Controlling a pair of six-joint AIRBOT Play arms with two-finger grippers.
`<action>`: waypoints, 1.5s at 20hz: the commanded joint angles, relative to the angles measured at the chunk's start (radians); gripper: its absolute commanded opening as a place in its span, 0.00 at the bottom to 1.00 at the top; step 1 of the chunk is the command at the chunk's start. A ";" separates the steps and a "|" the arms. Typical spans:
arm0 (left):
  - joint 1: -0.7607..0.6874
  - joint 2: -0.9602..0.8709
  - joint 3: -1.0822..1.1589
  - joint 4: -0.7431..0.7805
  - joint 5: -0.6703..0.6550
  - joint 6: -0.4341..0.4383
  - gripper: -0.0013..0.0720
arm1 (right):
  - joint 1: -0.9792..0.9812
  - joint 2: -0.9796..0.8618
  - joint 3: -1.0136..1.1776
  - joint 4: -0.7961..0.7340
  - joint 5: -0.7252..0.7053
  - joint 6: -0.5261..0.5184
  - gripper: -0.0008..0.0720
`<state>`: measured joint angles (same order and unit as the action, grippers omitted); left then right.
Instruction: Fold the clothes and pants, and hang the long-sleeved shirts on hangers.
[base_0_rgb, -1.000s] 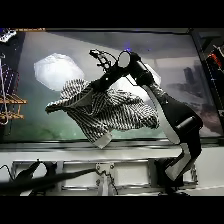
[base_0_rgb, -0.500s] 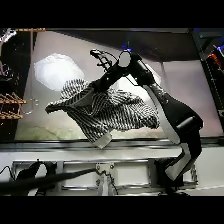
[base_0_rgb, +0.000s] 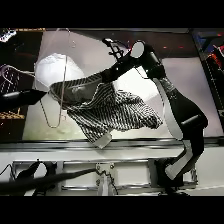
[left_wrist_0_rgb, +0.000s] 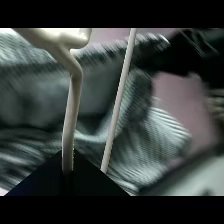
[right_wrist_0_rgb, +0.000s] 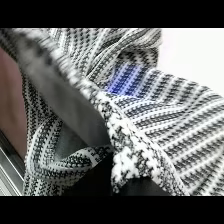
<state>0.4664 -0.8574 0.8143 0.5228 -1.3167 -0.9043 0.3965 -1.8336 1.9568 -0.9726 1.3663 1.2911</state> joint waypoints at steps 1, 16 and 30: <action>0.056 -0.040 -0.108 -0.149 -0.121 0.102 0.05 | -0.022 0.001 0.024 0.000 0.015 0.001 0.05; -0.236 -0.015 -0.080 0.432 -0.156 0.134 0.05 | -0.021 0.001 0.026 -0.025 0.028 0.000 0.05; -0.347 -0.105 0.115 0.643 -0.051 0.154 0.05 | -0.021 0.001 0.025 -0.025 0.033 -0.003 0.05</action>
<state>0.1688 -0.9306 0.9203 1.0973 -1.3815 -0.7551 0.3752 -1.8336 1.9812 -0.9981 1.4002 1.2881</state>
